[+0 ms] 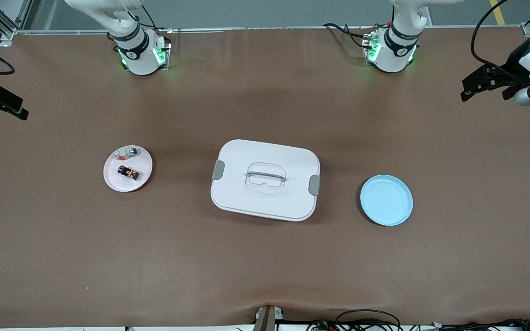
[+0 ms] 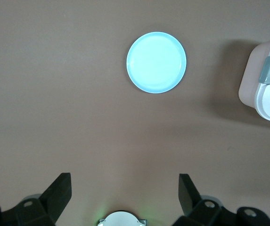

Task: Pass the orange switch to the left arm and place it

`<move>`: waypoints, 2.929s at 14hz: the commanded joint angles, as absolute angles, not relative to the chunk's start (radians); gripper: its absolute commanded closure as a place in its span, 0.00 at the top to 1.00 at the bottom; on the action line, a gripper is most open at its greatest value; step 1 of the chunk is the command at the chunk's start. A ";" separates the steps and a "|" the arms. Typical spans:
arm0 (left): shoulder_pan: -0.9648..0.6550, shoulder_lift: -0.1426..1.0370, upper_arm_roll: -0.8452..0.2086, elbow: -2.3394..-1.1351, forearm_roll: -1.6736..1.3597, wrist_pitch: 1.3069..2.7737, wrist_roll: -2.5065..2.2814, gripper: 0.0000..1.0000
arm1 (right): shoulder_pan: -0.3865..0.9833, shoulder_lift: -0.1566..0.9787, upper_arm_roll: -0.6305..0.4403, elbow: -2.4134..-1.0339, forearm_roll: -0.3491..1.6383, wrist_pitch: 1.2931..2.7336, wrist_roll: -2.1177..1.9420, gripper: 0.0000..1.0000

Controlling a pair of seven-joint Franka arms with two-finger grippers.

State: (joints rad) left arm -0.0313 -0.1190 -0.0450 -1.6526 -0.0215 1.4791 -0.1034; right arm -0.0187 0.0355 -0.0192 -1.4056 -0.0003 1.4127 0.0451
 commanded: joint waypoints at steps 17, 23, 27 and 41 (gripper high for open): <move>-0.037 -0.123 -0.044 -1.643 -0.014 1.471 -0.081 1.00 | -0.020 0.026 -0.018 -1.417 0.014 1.443 0.041 1.00; -0.034 -0.121 -0.046 -1.643 -0.015 1.471 -0.081 1.00 | -0.021 0.029 -0.018 -1.417 0.014 1.454 0.041 1.00; -0.035 -0.123 -0.046 -1.641 -0.015 1.471 -0.081 1.00 | -0.023 0.029 -0.018 -1.419 0.014 1.456 0.041 1.00; -0.043 -0.127 -0.049 -1.641 -0.015 1.465 -0.081 1.00 | -0.031 0.026 -0.026 -1.430 0.025 1.465 0.040 1.00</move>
State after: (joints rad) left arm -0.0382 -0.1191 -0.0490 -1.6507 -0.0216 1.4791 -0.1032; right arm -0.0204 0.0371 -0.0286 -1.4186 0.0193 1.4569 0.0451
